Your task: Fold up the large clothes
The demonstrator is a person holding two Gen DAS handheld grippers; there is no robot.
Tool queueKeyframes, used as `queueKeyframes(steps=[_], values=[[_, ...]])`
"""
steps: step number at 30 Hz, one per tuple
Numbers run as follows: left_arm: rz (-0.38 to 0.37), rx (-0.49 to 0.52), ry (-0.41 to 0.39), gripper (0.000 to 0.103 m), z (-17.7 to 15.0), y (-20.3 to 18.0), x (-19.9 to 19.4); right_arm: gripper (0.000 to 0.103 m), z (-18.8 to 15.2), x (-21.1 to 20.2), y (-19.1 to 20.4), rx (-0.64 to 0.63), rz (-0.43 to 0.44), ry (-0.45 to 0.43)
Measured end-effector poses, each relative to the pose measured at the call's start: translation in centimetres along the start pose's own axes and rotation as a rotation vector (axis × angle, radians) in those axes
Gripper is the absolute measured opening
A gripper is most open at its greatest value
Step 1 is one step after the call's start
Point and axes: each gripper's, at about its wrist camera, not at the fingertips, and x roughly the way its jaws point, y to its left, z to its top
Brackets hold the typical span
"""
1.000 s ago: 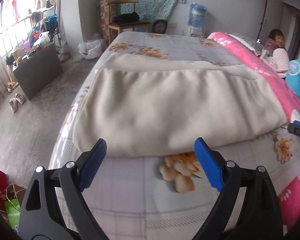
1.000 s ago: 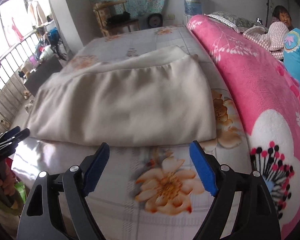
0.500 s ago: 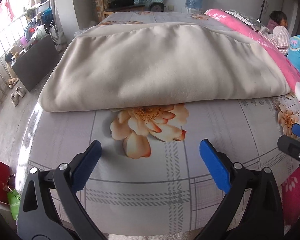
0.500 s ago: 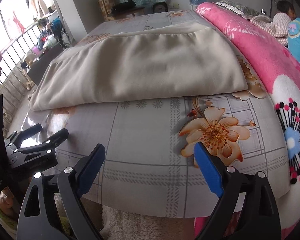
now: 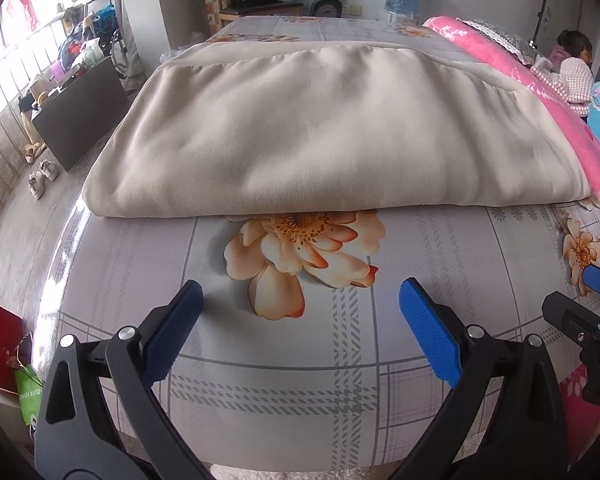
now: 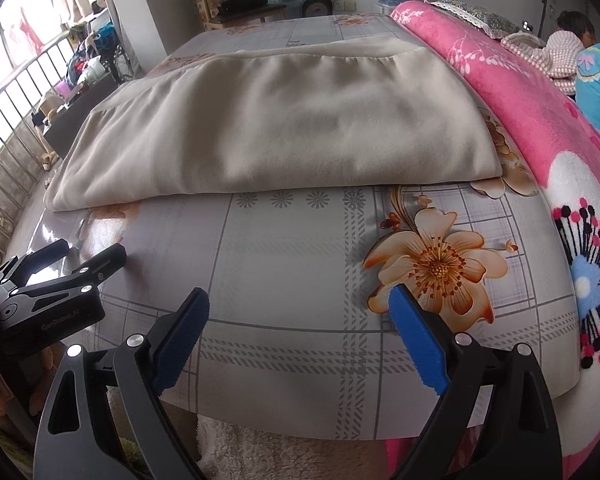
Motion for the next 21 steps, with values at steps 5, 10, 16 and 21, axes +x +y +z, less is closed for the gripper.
queueKeyframes(steps=[5, 10, 16, 21], values=[[0.026, -0.028, 0.028, 0.095, 0.1, 0.3, -0.3, 0.089, -0.1, -0.2, 0.4, -0.019, -0.009, 0.002], [0.031, -0.059, -0.026, 0.095, 0.2, 0.9, -2.7, 0.089, 0.1, -1.2, 0.6, -0.021, -0.005, -0.017], [0.006, -0.073, -0.068, 0.095, 0.8, 0.8, -5.2, 0.089, 0.7, -2.8, 1.0, -0.022, 0.003, -0.056], [-0.001, -0.064, -0.069, 0.095, 0.7, 0.2, -5.9, 0.089, 0.7, -3.6, 1.2, -0.022, 0.002, -0.073]])
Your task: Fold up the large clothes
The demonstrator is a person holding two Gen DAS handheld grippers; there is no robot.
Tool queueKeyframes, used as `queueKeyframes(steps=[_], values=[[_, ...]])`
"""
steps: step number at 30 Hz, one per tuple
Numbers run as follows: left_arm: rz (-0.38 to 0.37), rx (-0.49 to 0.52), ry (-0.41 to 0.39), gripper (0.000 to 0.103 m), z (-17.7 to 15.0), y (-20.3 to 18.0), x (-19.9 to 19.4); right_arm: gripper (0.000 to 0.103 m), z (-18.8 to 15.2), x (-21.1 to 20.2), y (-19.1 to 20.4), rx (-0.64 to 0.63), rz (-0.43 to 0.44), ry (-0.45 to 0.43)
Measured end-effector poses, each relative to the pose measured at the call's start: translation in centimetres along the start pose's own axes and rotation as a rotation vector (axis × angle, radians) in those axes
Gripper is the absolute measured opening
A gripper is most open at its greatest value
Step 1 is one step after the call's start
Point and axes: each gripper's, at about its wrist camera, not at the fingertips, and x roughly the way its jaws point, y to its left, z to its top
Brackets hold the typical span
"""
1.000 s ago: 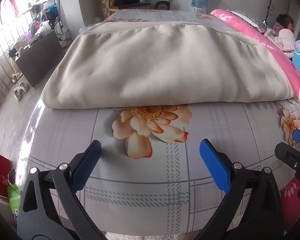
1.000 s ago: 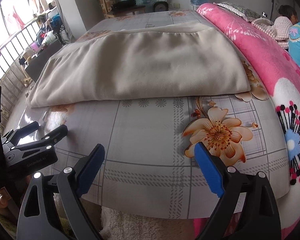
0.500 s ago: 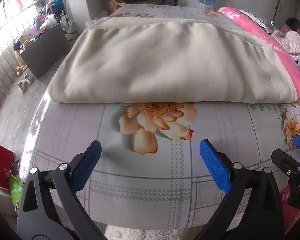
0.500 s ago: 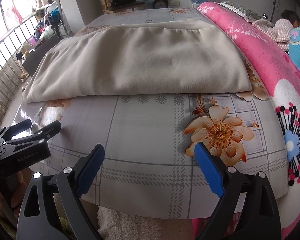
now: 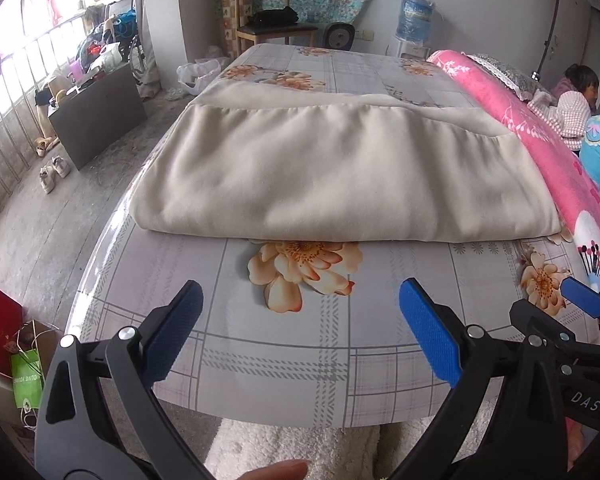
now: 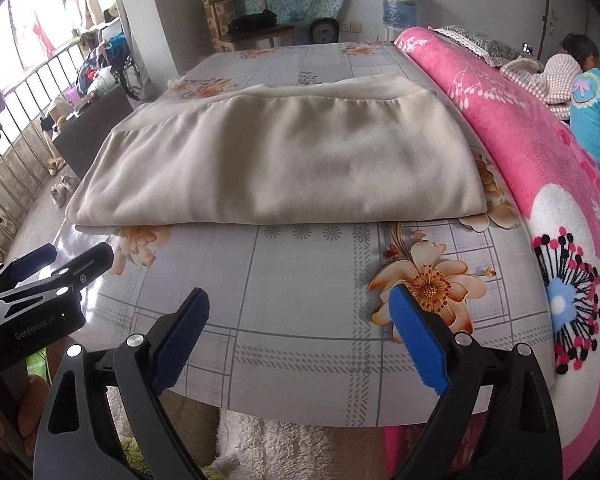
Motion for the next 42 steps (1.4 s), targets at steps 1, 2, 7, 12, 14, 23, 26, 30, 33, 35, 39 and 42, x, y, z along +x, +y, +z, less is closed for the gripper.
queueKeyframes(steps=[1, 2, 7, 12, 14, 23, 26, 30, 33, 35, 39, 42], values=[[-0.007, 0.0, 0.007, 0.095, 0.0, -0.1, 0.0, 0.089, 0.0, -0.1, 0.0, 0.0, -0.002, -0.001], [-0.01, -0.001, 0.012, 0.095, -0.1, -0.3, 0.0, 0.089, -0.1, -0.2, 0.0, 0.001, -0.002, -0.001], [-0.009, 0.009, 0.024, 0.095, -0.3, -0.6, 0.2, 0.089, -0.1, -0.4, -0.1, 0.003, -0.006, -0.006], [-0.01, 0.013, 0.028, 0.095, -0.4, -0.7, 0.2, 0.089, 0.0, -0.6, -0.3, 0.007, -0.011, -0.009], [-0.009, 0.017, 0.027, 0.095, -0.5, -0.8, 0.2, 0.089, 0.0, -0.5, -0.3, 0.007, -0.011, -0.009], [-0.014, 0.021, 0.04, 0.095, -0.6, -1.1, 0.5, 0.089, 0.0, -0.3, -0.4, 0.014, -0.013, 0.0], [-0.013, 0.021, 0.045, 0.095, -0.6, -1.2, 0.6, 0.089, 0.0, -0.2, -0.4, 0.015, -0.013, 0.003], [-0.014, 0.023, 0.05, 0.095, -0.7, -1.2, 0.8, 0.089, 0.0, -0.1, -0.5, 0.017, -0.012, 0.005], [-0.016, 0.022, 0.048, 0.095, -0.7, -1.3, 0.8, 0.089, 0.0, 0.0, -0.5, 0.019, -0.012, 0.005], [-0.017, 0.023, 0.046, 0.095, -0.7, -1.3, 0.8, 0.089, 0.0, 0.0, -0.6, 0.022, -0.012, 0.006], [-0.02, 0.024, 0.044, 0.095, -0.8, -1.3, 0.7, 0.089, 0.0, 0.0, -0.6, 0.024, -0.013, 0.008], [-0.021, 0.024, 0.044, 0.095, -0.8, -1.3, 0.7, 0.089, 0.0, 0.0, -0.6, 0.023, -0.014, 0.009]])
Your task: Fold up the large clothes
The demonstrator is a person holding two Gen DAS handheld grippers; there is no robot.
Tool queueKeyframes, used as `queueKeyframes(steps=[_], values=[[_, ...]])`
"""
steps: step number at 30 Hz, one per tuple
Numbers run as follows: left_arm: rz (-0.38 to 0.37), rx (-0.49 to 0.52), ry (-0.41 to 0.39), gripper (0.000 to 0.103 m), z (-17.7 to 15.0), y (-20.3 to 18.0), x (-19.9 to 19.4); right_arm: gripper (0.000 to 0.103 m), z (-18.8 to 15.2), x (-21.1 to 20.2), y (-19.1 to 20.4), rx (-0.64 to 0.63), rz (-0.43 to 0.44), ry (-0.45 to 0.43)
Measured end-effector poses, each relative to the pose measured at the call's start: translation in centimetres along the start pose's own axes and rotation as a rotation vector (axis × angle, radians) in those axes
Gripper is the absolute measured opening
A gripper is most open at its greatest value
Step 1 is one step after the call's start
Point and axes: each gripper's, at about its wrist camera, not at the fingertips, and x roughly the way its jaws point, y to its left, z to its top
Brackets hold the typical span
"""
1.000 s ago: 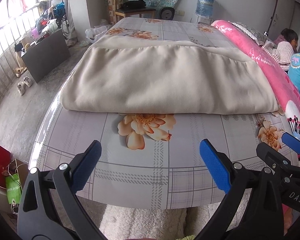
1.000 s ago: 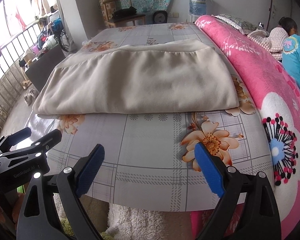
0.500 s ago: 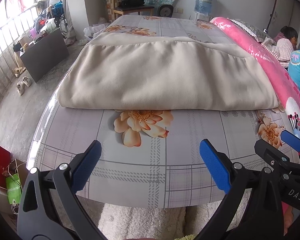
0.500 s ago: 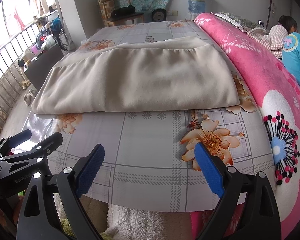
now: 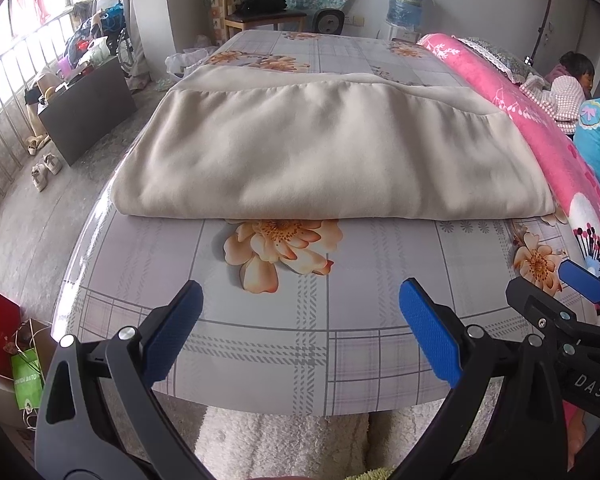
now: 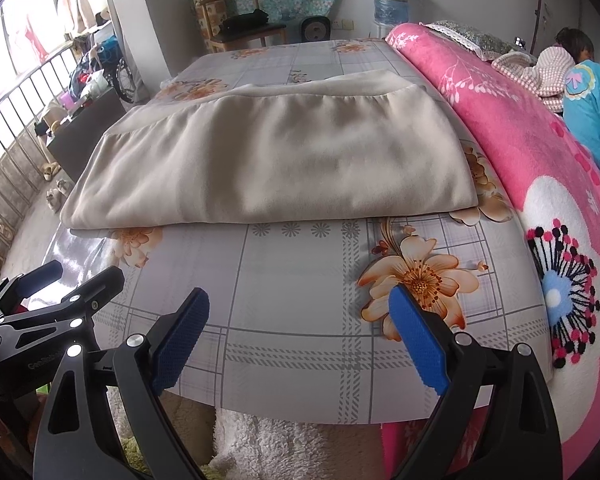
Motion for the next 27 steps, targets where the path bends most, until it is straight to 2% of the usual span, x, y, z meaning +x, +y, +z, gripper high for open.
queueKeyframes(steps=[27], values=[[-0.004, 0.003, -0.005, 0.095, 0.26, -0.04, -0.38, 0.089, 0.01, -0.2, 0.33, -0.011, -0.016, -0.002]])
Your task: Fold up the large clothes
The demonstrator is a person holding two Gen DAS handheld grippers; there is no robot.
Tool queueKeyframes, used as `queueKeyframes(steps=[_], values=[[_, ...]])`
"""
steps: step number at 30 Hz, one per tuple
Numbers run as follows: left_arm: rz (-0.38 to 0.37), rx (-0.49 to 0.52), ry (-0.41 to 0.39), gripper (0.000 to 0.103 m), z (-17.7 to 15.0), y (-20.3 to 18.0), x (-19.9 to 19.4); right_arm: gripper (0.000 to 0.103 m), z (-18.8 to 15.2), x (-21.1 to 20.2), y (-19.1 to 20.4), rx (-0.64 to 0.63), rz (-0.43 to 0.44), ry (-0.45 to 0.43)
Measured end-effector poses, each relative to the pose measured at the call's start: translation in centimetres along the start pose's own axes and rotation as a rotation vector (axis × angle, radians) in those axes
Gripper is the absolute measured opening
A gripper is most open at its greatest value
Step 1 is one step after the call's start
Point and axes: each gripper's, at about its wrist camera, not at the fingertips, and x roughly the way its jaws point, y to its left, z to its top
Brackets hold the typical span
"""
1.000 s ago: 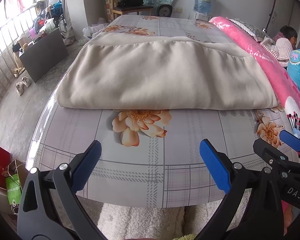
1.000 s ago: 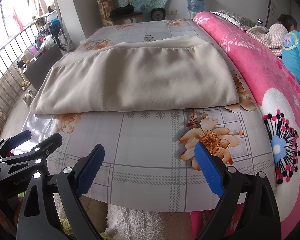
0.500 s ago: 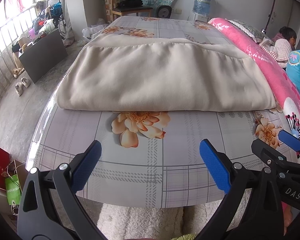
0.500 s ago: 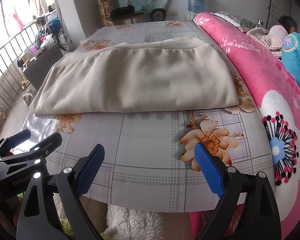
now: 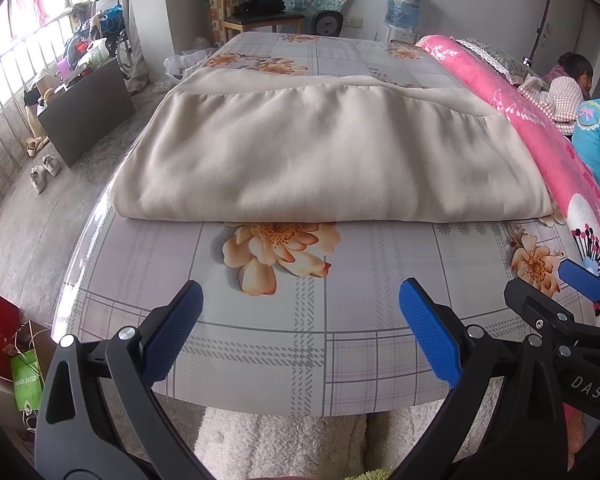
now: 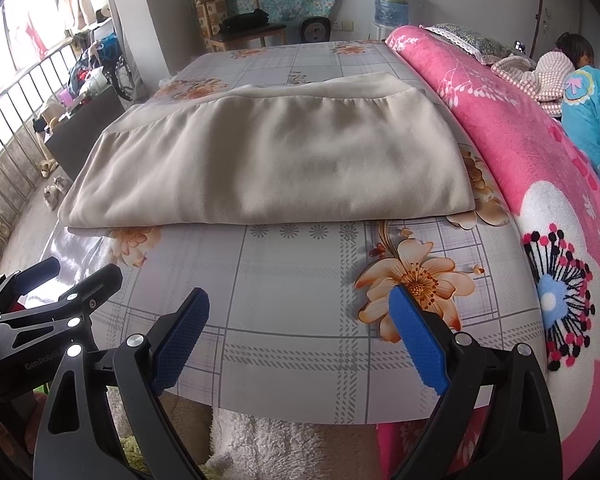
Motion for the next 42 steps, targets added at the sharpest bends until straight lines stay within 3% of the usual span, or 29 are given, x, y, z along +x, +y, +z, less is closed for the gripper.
queueKeyframes(steps=[42], values=[[0.007, 0.0, -0.009, 0.095, 0.07, 0.04, 0.06, 0.089, -0.17, 0.07, -0.16, -0.003, -0.015, 0.009]])
